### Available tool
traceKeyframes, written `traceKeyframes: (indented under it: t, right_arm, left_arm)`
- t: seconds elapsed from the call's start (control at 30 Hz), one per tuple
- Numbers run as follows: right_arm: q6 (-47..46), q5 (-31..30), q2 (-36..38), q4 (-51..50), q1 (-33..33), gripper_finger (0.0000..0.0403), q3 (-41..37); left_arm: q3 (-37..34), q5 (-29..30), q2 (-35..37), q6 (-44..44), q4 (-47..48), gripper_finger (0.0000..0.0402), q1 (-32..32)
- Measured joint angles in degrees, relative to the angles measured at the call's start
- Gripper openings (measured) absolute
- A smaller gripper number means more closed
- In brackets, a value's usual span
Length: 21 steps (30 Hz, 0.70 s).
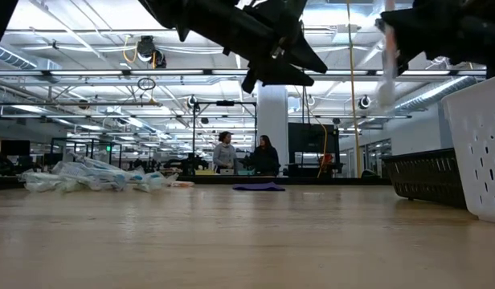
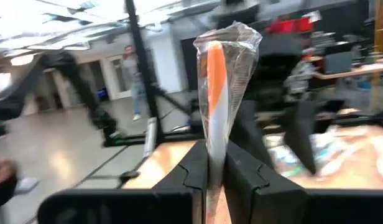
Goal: Pick & Place Toothbrushes
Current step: Put the orange toothbrush into the white bin
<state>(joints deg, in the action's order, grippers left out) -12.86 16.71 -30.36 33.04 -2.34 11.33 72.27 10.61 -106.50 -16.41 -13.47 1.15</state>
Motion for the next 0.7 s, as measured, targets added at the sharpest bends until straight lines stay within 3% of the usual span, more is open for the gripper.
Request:
traceKeyframes:
  t: [0.27, 0.7]
  right_arm:
    - [1.03, -2.56, 2.09, -2.08, 12.29, 0.0018, 0.43]
    - [8.14, -23.58, -2.32, -8.47, 37.92, 0.0018, 5.69]
  left_arm:
    - [0.00, 0.02, 0.00, 0.72, -0.07, 0.0173, -0.63]
    - [0.00, 0.04, 0.00, 0.81, -0.07, 0.0173, -1.62]
